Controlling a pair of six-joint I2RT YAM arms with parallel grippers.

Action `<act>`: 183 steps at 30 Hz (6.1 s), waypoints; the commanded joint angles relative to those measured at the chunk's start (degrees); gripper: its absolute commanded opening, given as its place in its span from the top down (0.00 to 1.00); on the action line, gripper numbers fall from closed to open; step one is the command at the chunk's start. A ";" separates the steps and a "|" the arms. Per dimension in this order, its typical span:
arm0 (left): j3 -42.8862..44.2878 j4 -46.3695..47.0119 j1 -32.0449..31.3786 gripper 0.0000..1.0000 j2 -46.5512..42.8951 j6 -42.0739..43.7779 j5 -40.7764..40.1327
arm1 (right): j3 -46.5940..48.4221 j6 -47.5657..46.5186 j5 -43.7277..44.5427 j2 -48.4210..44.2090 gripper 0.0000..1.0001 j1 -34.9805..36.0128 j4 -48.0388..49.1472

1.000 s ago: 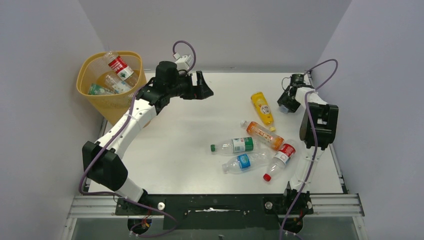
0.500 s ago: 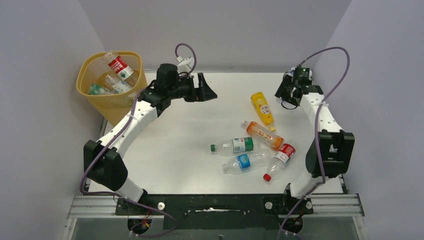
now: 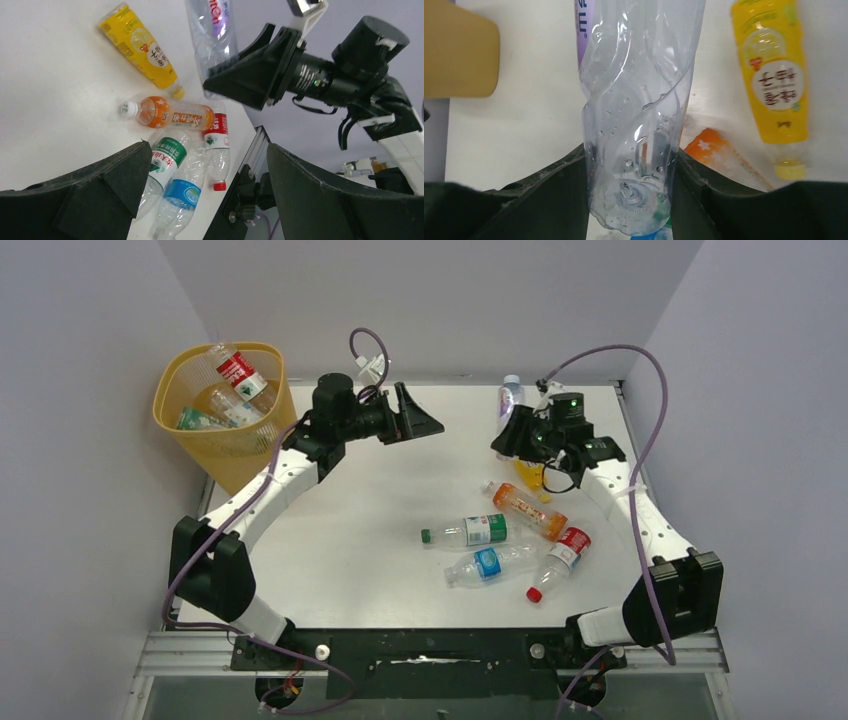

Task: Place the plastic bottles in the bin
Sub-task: Pick up the plastic bottle at the center of the board, then place the plastic bottle in the trash bin, then pick up the plastic bottle at the center of the board.

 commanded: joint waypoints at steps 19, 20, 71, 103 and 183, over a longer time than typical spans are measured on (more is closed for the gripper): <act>-6.05 13.76 -0.98 0.13 -3.70 -5.60 -4.50 | 0.72 4.80 -1.01 1.45 0.59 20.36 9.90; -6.13 13.60 -1.00 0.14 -3.79 -5.54 -4.78 | 1.79 4.64 -0.37 2.01 0.59 21.46 9.62; -2.19 1.09 -1.65 0.69 -3.03 2.63 -14.50 | 4.15 4.39 7.26 1.76 0.30 34.57 9.38; 14.87 -13.45 26.52 0.70 -4.01 13.41 -14.46 | 0.80 4.69 11.75 -6.85 0.06 34.41 5.91; 20.13 -22.55 4.52 0.14 -2.19 17.72 -21.19 | -2.35 -2.08 25.33 5.27 0.04 -0.88 -7.01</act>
